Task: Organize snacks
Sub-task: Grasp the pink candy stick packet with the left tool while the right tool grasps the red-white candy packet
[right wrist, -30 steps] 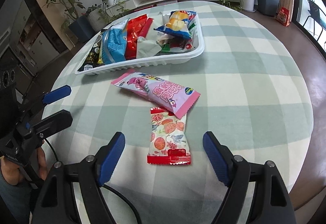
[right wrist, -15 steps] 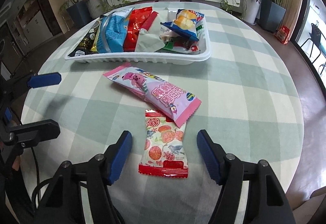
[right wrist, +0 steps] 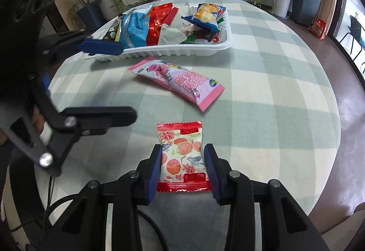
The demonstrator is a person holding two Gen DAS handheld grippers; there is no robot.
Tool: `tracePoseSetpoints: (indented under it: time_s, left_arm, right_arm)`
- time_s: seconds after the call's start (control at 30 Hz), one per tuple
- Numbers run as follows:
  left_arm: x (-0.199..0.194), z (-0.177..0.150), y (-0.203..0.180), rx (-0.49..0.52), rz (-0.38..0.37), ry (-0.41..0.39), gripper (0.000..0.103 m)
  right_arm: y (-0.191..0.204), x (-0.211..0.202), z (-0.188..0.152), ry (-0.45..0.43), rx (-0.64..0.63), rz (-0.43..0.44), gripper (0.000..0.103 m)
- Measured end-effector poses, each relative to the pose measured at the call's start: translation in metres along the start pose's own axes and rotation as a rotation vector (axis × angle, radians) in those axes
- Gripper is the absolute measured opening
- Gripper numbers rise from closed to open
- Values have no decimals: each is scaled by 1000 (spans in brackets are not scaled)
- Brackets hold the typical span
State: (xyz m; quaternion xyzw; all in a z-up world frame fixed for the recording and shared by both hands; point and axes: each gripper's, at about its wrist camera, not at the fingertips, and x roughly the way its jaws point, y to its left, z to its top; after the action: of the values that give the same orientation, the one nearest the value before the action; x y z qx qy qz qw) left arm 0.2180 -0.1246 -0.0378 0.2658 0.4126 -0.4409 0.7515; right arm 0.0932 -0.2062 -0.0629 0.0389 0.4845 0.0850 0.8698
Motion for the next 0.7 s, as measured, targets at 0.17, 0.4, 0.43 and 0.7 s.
tracePoseSetpoints:
  time_s: [0.17,0.4,0.43,0.7]
  left_arm:
    - [25,28,2,111,-71,89,90]
    - [63,37,1,184,-98,244,87]
    - [68,36,1,182,-107,260,86]
    - [67,35,8,118,-114,276,63]
  right_arm:
    - [-1,-10,-18,25,31,60,40]
    - [-7,-12,-22,22,55,118,40]
    - [-7,-12,-22,21,56,123,40]
    - [-9,-12,-21,16,66,136,40]
